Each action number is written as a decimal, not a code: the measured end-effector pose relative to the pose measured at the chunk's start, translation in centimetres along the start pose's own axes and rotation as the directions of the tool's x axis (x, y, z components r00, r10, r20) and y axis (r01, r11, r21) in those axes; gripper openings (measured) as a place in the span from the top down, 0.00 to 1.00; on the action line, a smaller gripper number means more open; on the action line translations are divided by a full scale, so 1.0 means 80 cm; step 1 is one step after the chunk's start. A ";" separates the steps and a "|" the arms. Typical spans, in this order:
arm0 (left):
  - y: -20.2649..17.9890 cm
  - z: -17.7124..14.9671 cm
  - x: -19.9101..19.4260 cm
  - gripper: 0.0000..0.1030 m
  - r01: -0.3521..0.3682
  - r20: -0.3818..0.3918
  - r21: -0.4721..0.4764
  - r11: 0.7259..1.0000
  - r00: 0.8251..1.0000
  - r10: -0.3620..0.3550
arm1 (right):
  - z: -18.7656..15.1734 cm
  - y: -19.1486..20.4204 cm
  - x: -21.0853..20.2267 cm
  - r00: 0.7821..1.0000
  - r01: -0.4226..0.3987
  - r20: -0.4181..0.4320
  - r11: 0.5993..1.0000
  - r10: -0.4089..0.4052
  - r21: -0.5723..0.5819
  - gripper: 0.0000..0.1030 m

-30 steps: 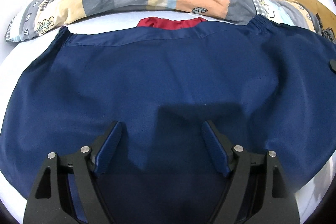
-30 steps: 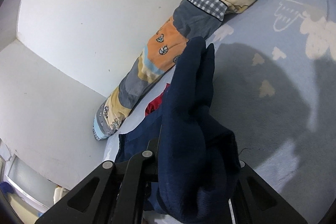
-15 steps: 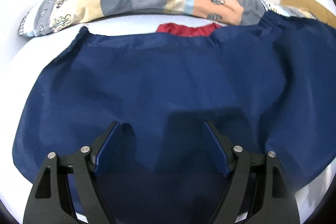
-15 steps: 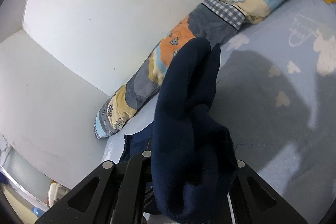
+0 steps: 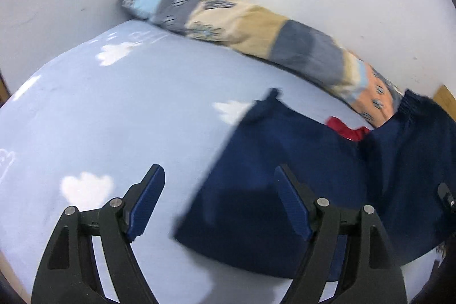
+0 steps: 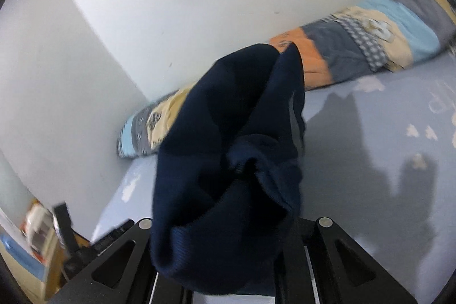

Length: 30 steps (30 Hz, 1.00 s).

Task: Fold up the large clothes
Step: 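Lay the folded side onto the jacket and open the right gripper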

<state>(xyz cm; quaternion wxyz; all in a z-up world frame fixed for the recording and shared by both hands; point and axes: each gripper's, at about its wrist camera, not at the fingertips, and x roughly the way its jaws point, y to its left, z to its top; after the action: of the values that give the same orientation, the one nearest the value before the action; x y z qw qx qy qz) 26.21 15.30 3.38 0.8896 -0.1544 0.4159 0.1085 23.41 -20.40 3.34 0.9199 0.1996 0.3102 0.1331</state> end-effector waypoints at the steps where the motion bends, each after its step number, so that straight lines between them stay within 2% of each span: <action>1: 0.013 0.004 -0.003 0.23 -0.012 0.004 -0.016 1.000 1.000 0.012 | -0.008 0.022 0.010 1.000 0.008 -0.010 0.999 -0.008 -0.031 0.89; 6: 0.076 0.025 -0.019 0.23 -0.037 -0.006 -0.103 0.994 0.999 0.037 | -0.080 0.122 0.090 0.992 0.059 -0.100 0.975 -0.082 -0.215 0.89; 9: 0.108 0.037 -0.028 0.23 -0.064 0.004 -0.145 0.987 0.998 0.065 | -0.135 0.151 0.148 0.979 0.067 -0.168 0.962 -0.114 -0.266 0.89; 11: 0.133 0.043 -0.031 0.23 -0.048 0.001 -0.191 0.981 0.999 0.049 | -0.151 0.157 0.167 0.972 0.077 -0.197 0.962 -0.131 -0.262 0.89; 16: 0.167 0.052 -0.031 0.23 -0.009 0.006 -0.269 0.963 1.000 0.011 | -0.126 0.165 0.144 0.985 0.077 -0.134 0.978 -0.104 -0.195 0.89; 19: 0.169 0.054 -0.033 0.23 0.018 0.011 -0.270 0.963 1.000 -0.015 | -0.115 0.185 0.134 0.990 0.048 -0.119 0.982 -0.070 -0.180 0.89; 21: 0.170 0.054 -0.034 0.23 0.018 0.011 -0.258 0.966 1.000 -0.016 | -0.129 0.205 0.139 0.990 0.023 -0.129 0.976 -0.052 -0.217 0.89; 23: 0.175 0.054 -0.034 0.23 0.013 0.008 -0.262 0.965 1.000 -0.011 | -0.158 0.232 0.156 0.983 0.061 -0.146 0.942 -0.115 -0.329 0.89; 26: 0.184 0.053 -0.032 0.23 0.024 -0.003 -0.279 0.960 1.000 -0.026 | -0.215 0.232 0.208 0.941 0.151 -0.205 0.878 -0.268 -0.455 0.89; 27: 0.185 0.054 -0.032 0.23 0.024 -0.006 -0.277 0.960 1.000 -0.027 | -0.227 0.228 0.214 0.934 0.163 -0.206 0.862 -0.291 -0.480 0.88; 29: 0.183 0.055 -0.031 0.23 0.019 -0.009 -0.264 0.964 1.000 -0.022 | -0.232 0.231 0.211 0.940 0.152 -0.189 0.847 -0.283 -0.510 0.88; 30: 0.182 0.056 -0.031 0.23 0.018 -0.009 -0.256 0.966 1.000 -0.020 | -0.230 0.232 0.207 0.941 0.132 -0.203 0.849 -0.269 -0.512 0.82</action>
<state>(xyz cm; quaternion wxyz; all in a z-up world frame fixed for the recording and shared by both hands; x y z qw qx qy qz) 23.17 30.28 5.33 0.8609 -0.2725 0.4020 0.1519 22.52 7.39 -10.27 0.8986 -0.0945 0.4065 0.1354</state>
